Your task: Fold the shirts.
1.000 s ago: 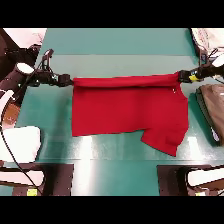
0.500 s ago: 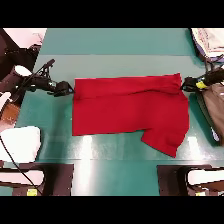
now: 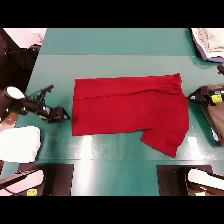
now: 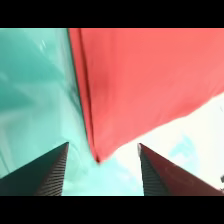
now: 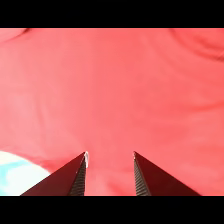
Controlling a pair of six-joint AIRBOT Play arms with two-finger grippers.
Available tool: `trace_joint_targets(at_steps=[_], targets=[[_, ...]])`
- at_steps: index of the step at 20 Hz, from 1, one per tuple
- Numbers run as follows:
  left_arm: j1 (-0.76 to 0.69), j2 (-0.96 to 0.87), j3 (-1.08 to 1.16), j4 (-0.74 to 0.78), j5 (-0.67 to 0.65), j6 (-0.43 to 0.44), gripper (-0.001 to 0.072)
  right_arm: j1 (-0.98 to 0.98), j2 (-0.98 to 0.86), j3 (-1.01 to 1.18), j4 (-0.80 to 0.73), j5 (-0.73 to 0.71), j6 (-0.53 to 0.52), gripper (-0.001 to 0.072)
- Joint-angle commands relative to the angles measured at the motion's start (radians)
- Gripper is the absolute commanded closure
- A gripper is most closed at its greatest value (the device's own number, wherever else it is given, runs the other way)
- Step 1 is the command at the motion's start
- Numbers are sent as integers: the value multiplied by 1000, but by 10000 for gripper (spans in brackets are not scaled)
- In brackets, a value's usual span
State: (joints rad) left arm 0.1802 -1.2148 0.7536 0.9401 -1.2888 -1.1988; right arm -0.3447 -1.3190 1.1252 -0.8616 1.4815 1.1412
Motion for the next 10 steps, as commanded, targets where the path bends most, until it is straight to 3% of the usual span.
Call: trace_joint_targets(at_steps=[1,9,10], targets=[[3,48,-168,-58,6,-5,191,-34,64,-76,57,8,-28,371],[0,48,-274,-143,156,2,194,-33,129,-76,58,3,-28,381],[0,48,-274,-160,170,10,290,-33,135,-76,56,4,-28,381]])
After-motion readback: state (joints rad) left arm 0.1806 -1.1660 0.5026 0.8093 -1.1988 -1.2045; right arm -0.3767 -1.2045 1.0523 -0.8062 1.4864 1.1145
